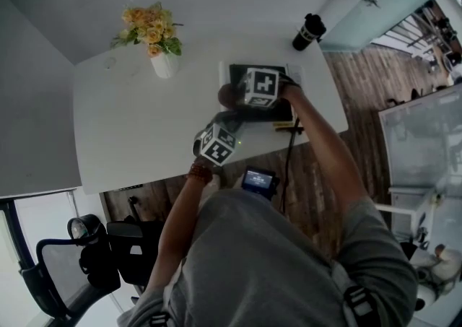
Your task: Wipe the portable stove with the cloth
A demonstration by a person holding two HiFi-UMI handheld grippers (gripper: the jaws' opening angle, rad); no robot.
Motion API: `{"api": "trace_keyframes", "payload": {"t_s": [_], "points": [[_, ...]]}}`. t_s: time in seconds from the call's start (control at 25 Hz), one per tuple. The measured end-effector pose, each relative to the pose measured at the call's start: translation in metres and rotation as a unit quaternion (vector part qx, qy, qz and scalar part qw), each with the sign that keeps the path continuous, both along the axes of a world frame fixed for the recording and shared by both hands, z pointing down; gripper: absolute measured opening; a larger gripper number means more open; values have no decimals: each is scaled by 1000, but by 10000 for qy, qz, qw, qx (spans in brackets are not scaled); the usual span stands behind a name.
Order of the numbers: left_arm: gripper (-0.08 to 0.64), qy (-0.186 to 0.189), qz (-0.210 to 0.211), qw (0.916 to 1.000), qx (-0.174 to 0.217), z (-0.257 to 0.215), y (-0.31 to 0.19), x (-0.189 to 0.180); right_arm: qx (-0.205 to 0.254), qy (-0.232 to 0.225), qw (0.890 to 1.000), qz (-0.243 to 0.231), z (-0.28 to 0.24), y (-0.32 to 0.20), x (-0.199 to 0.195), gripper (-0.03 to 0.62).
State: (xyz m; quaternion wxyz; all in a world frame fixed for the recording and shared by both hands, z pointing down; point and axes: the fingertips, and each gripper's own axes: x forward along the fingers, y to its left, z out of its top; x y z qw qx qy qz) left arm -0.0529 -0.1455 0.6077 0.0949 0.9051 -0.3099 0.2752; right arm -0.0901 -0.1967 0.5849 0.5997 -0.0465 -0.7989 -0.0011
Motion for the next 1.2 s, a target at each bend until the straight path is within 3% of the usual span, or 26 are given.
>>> {"api": "trace_keyframes", "payload": {"t_s": [0.16,0.24,0.32,0.44,0.56,0.72,0.84,1.0,1.2], "points": [[115,19,39,10000,-20,-1,-2,-2,13,-1359,9872,835,-49,-28,7,60],[115,17,47,10000,-18,0,-1,-2,290,-1903,9706,1446,-71,-57,25,61],[115,14,32,10000,15,-1,-2,-3,780,-2246,9452,2239,-86,-94,53,63],[115,29,2,10000,71,-1,-1,-2,1581,-2028,9105,3239,-82,-137,106,63],[115,31,-9,10000,87,0,-1,-2,2130,-1200,8951,3728,-55,-159,146,66],[115,35,0,10000,57,-2,-1,-1,2060,-361,8972,3889,-17,-164,163,66],[115,22,-29,10000,45,-1,-1,-1,1746,551,8950,4068,4,-149,174,66],[117,20,-43,10000,48,-1,-1,0,1520,765,9173,3600,15,-154,148,60],[117,42,-35,10000,53,-2,-1,-1,1340,647,9288,3394,16,-165,130,57]]}}
